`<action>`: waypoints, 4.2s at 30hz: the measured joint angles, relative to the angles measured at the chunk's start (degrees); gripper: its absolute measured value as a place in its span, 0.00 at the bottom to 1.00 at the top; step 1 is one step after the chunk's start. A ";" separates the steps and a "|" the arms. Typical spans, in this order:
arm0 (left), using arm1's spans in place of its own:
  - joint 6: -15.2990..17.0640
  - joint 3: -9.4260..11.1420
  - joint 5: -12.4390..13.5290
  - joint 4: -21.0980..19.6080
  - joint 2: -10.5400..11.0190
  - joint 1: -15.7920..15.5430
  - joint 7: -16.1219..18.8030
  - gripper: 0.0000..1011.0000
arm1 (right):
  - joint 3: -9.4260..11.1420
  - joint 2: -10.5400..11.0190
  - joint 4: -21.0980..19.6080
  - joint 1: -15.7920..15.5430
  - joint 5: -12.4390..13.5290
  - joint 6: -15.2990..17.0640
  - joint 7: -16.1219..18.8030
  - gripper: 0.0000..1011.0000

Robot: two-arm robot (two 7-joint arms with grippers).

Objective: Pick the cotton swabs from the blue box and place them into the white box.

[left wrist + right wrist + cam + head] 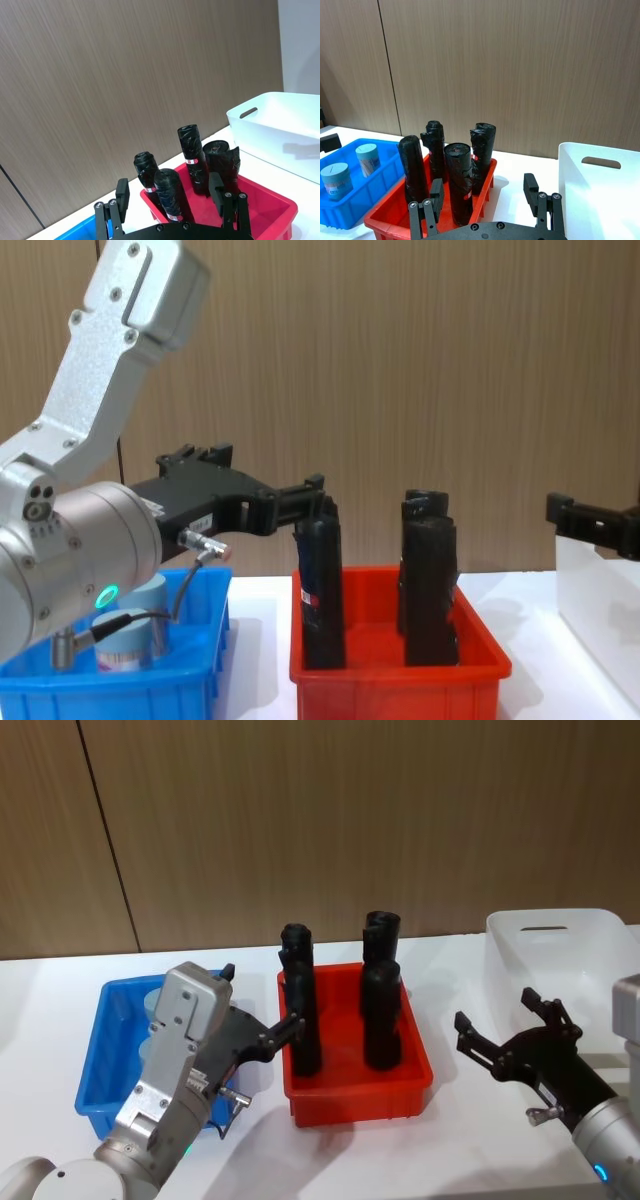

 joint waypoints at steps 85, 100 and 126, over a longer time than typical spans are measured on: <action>10.33 -5.57 -12.76 6.68 -1.89 -3.15 7.54 0.99 | 0.00 0.00 0.00 0.00 0.00 0.00 0.00 0.99; 11.81 -6.60 -14.44 12.14 -2.92 -5.40 4.61 0.99 | 0.00 0.00 0.00 0.00 0.00 0.00 0.00 0.99; 14.47 -7.99 -14.28 19.84 -4.27 -8.65 4.35 0.99 | 0.00 0.00 0.00 0.00 0.00 0.00 0.00 0.99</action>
